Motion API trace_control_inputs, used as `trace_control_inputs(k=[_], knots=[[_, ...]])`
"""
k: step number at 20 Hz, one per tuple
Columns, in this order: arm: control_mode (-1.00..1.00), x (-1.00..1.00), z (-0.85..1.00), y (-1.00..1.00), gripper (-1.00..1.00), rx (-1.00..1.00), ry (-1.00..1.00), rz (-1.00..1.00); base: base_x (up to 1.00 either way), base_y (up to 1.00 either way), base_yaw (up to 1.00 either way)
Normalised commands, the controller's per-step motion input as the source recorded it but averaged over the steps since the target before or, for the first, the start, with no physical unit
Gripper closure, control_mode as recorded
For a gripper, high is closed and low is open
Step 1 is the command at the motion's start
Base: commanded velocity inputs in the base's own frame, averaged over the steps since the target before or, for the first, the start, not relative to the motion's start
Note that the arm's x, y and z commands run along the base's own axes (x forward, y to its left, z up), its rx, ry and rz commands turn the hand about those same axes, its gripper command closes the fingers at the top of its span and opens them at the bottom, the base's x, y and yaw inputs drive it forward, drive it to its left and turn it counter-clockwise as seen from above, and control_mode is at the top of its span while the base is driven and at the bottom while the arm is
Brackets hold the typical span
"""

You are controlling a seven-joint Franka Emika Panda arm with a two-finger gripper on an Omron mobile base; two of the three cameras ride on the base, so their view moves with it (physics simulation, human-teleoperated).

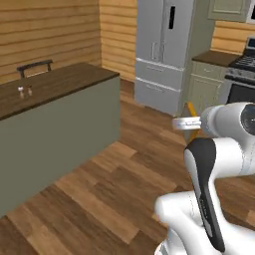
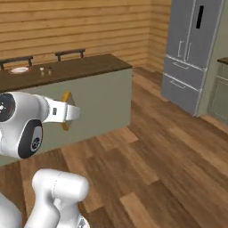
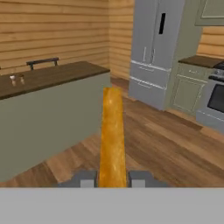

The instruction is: Start the toaster. Once the lever pops up, take the bread to the plate on the dining counter.

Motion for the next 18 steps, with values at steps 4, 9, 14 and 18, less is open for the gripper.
trace_control_inputs(k=[4, 9, 14, 18], knots=[[1.0, 0.0, 0.0, 0.0, 1.0, 0.0, 0.0, 0.0, 0.98, -0.32, 0.52], [1.0, 0.0, 0.0, 0.0, 1.0, 0.0, 0.0, 0.0, 1.0, -0.07, 0.48], [1.0, 0.0, 0.0, 0.0, 1.0, 0.0, 0.0, 0.0, 1.0, -0.1, 0.7], [1.0, 0.0, 0.0, 0.0, 1.0, 0.0, 0.0, 0.0, 1.0, -0.21, 0.53]])
